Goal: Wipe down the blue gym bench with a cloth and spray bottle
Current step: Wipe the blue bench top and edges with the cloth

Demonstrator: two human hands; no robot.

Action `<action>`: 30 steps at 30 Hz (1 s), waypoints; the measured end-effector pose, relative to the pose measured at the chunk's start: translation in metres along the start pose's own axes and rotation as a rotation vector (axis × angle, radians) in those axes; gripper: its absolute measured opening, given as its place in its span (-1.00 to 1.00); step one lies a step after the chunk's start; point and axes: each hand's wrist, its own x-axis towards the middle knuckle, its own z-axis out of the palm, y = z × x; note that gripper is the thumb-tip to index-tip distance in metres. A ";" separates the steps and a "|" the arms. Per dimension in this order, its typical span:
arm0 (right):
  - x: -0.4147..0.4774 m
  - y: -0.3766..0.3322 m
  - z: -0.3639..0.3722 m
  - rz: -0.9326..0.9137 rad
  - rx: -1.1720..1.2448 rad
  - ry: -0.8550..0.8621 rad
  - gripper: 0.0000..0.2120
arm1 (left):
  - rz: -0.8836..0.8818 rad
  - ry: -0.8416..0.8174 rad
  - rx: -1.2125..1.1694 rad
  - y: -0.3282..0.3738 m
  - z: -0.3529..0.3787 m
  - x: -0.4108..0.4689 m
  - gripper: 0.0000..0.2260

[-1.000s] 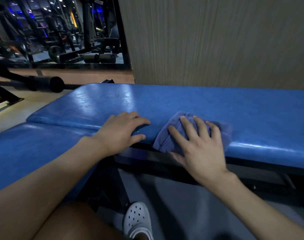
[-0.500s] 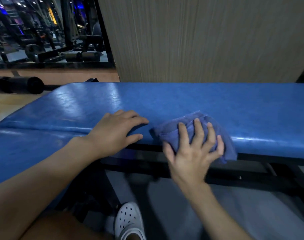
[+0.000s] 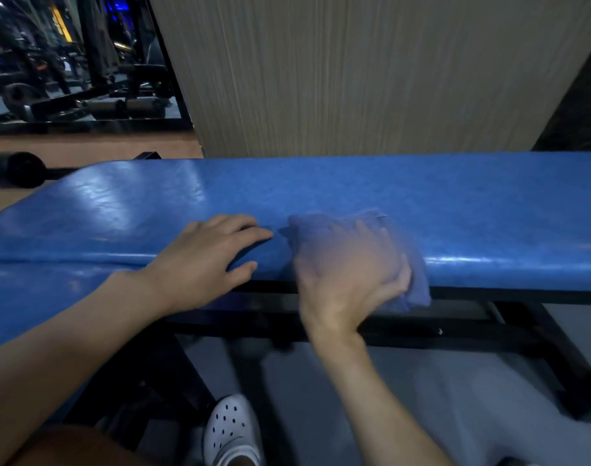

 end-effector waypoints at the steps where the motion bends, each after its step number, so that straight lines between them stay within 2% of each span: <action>1: -0.001 -0.001 0.000 -0.047 0.014 -0.006 -0.62 | 0.006 -0.003 0.003 0.000 0.001 0.001 -0.43; 4: 0.001 0.029 -0.007 -0.284 0.012 -0.045 -0.57 | 0.004 0.005 0.017 0.001 0.002 0.001 -0.42; 7: 0.015 0.071 -0.014 -0.354 -0.022 -0.017 -0.55 | 0.001 -0.006 0.035 0.007 0.002 0.002 -0.39; 10: 0.024 0.090 -0.014 -0.265 -0.049 0.035 -0.58 | 0.007 0.012 -0.007 0.014 0.002 0.003 -0.36; 13: 0.015 0.056 -0.008 -0.037 -0.040 0.063 -0.63 | 0.020 0.002 -0.005 0.026 0.004 0.011 -0.35; 14: 0.011 0.043 -0.005 -0.019 -0.028 0.058 -0.63 | 0.020 -0.006 0.006 0.029 0.004 0.015 -0.34; 16: 0.010 0.039 -0.004 -0.119 -0.001 0.037 -0.63 | 0.014 -0.017 0.023 0.034 0.005 0.022 -0.33; 18: 0.014 0.064 -0.010 -0.318 0.002 0.013 -0.65 | 0.008 -0.009 0.033 0.037 0.005 0.025 -0.34; 20: 0.025 0.099 -0.017 -0.419 -0.003 0.019 -0.63 | 0.022 0.006 0.035 0.038 0.006 0.026 -0.36; 24: 0.051 0.151 -0.024 -0.282 -0.061 0.090 -0.64 | 0.079 -0.029 0.021 0.050 0.008 0.033 -0.36; 28: 0.041 0.110 -0.020 0.010 -0.063 0.087 -0.66 | 0.102 -0.040 0.065 0.068 0.009 0.047 -0.31; 30: 0.035 0.095 -0.019 -0.079 -0.062 0.030 -0.66 | 0.125 -0.032 0.056 0.076 0.010 0.054 -0.31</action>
